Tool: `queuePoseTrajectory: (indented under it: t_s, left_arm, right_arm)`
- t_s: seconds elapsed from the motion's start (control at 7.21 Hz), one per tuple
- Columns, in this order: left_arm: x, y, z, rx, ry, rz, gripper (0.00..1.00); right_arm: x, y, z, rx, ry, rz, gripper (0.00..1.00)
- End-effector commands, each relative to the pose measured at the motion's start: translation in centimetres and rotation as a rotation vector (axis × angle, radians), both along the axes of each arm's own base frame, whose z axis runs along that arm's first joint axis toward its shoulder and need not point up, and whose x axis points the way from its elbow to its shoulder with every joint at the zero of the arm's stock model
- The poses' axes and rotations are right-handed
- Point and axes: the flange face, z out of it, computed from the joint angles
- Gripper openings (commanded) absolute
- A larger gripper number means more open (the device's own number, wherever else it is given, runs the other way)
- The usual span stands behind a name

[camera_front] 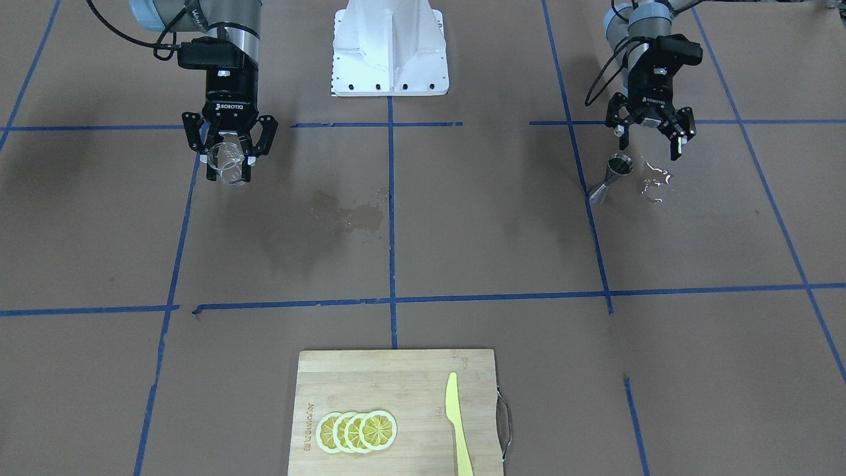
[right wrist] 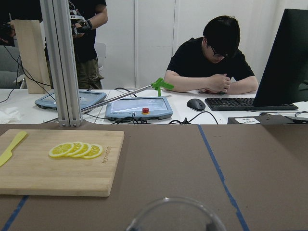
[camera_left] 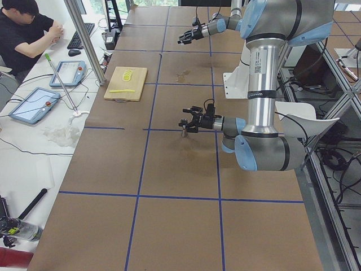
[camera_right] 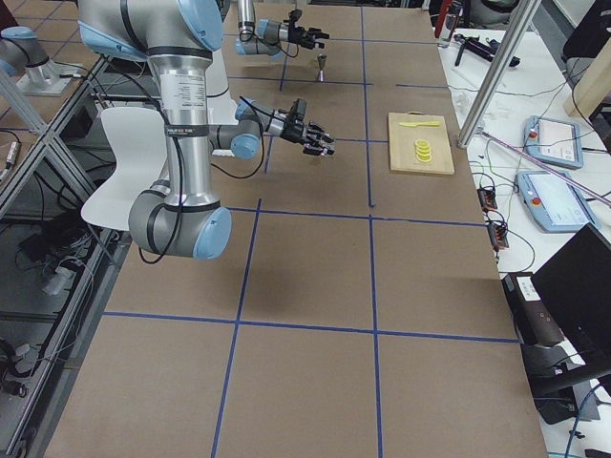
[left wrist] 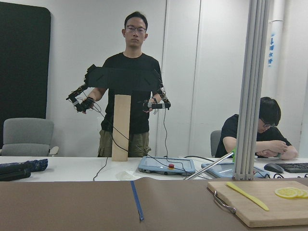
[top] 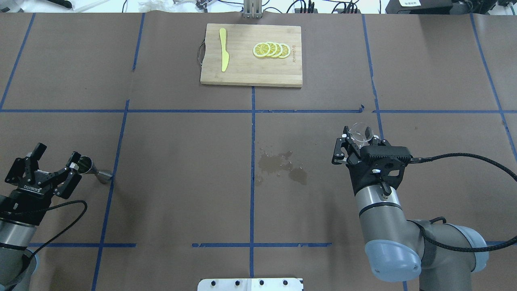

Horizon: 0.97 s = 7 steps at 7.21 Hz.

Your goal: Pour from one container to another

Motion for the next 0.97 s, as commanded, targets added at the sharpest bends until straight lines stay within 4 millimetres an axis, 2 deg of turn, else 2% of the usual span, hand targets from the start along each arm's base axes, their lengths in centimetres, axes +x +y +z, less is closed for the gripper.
queuePoseTrajectory:
  t_s: [0.0,0.14,0.42,0.55,0.69,0.83]
  left_arm:
    - [-3.7,-2.9,-0.4,0.124,-0.057,0.114,0.97]
    - [-7.7,-5.3,0.6,0.188,-0.156,0.187,0.96]
    - [-14.1,-10.6,1.6,0.213,-0.391,0.331,0.96]
    - [-17.1,-13.4,2.2,0.166,-0.567,0.345,0.96]
    - [-19.2,-15.7,3.4,0.067,-0.702,0.395,0.97]
    - [-21.9,-17.4,4.7,-0.028,-0.786,0.429,0.96]
  right_arm:
    - [-0.1,0.1,0.0,0.0,0.001,-0.002,0.0]
    - [-0.2,0.0,0.2,-0.001,0.004,-0.002,0.0]
    - [-0.3,0.2,0.2,-0.001,0.002,-0.004,0.0]
    - [-0.3,0.2,0.2,-0.001,0.002,-0.004,0.0]
    - [-0.3,0.2,0.2,-0.001,0.002,-0.004,0.0]
    - [-0.3,0.2,0.1,-0.001,-0.002,-0.005,0.0]
